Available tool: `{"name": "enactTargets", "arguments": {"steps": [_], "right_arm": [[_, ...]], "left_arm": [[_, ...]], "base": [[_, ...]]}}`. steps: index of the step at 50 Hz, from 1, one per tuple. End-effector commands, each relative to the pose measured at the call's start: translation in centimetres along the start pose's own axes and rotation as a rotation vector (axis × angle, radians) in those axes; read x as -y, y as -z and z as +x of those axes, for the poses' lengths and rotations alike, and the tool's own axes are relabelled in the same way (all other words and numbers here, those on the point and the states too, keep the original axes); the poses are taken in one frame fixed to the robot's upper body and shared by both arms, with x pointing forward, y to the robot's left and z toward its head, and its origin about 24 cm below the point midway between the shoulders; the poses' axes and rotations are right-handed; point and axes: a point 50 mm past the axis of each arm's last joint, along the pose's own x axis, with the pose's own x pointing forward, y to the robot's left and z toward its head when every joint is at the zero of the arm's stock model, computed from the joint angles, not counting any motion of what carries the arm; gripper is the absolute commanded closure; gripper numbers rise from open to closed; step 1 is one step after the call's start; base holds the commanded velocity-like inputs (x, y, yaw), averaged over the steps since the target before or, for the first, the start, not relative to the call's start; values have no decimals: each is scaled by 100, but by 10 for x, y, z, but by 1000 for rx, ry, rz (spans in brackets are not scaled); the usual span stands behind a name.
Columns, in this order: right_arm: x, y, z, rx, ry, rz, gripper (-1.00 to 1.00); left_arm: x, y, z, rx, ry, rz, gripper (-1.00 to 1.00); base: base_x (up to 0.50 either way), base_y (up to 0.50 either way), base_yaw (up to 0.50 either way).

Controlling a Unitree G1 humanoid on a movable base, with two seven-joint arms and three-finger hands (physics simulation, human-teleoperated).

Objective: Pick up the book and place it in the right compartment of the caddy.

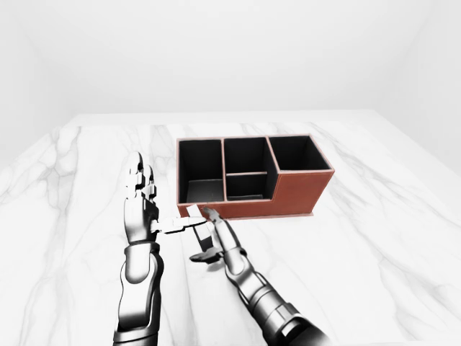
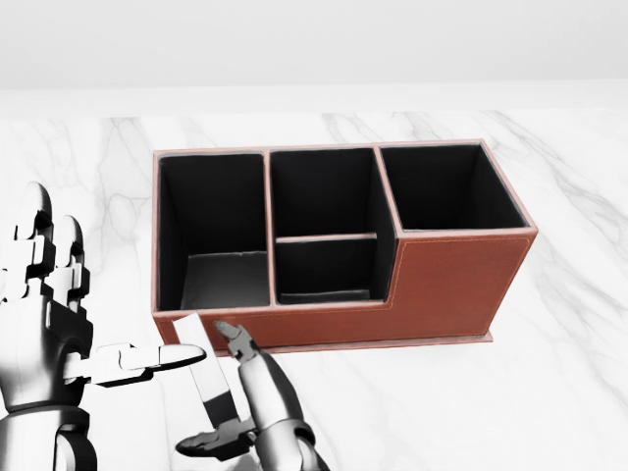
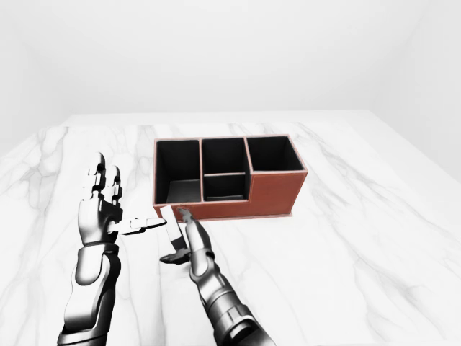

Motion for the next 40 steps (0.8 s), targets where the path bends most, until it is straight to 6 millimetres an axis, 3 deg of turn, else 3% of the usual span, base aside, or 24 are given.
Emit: {"name": "enactTargets", "arguments": {"steps": [1, 22, 40], "right_arm": [[-3, 0, 1, -5, -15, -11, 100], [0, 1, 0, -4, -11, -8, 100], [22, -31, -6, 168, 32, 108, 100]], "left_arm": [[1, 2, -1, -8, 13, -11, -100], [1, 2, -1, -8, 12, -11, -100], [1, 2, -1, -8, 13, -11, -100]], "base": [[0, 0, 0], [0, 0, 0], [0, 0, 0]]}}
